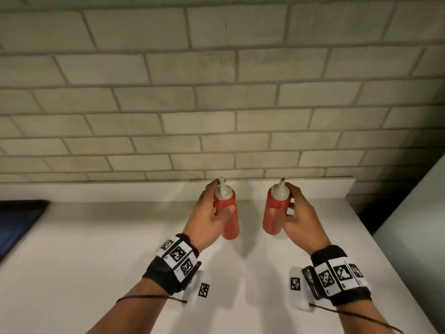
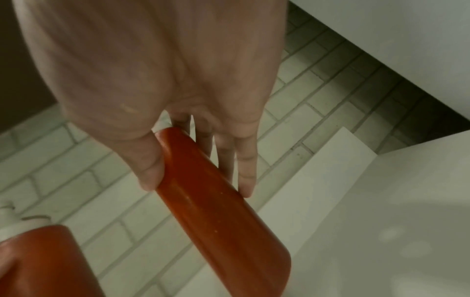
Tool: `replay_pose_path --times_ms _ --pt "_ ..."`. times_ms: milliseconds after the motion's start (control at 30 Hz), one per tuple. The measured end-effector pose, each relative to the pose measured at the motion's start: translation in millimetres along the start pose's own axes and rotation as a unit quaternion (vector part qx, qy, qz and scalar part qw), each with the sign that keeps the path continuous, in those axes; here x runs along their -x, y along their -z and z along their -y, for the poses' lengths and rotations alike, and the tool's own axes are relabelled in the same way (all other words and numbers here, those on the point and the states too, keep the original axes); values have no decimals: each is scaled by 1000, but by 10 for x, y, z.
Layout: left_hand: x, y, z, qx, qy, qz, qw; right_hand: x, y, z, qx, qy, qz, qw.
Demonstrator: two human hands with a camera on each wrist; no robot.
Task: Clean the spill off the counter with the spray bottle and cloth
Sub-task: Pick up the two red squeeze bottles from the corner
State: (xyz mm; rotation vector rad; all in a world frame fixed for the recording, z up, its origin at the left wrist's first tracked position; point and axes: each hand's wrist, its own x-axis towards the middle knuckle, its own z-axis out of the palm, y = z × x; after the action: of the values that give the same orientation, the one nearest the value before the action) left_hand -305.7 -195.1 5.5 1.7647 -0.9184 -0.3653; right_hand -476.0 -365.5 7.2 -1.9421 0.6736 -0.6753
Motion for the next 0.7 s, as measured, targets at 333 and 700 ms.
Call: replay_pose_path --times_ms 333,700 --pt "1269 1536 496 -3 6 -5 1000 997 -1166 695 -40 2 88 995" --pt "1522 3097 1350 -128 19 29 991 1079 -2662 1362 -11 -21 110 994"
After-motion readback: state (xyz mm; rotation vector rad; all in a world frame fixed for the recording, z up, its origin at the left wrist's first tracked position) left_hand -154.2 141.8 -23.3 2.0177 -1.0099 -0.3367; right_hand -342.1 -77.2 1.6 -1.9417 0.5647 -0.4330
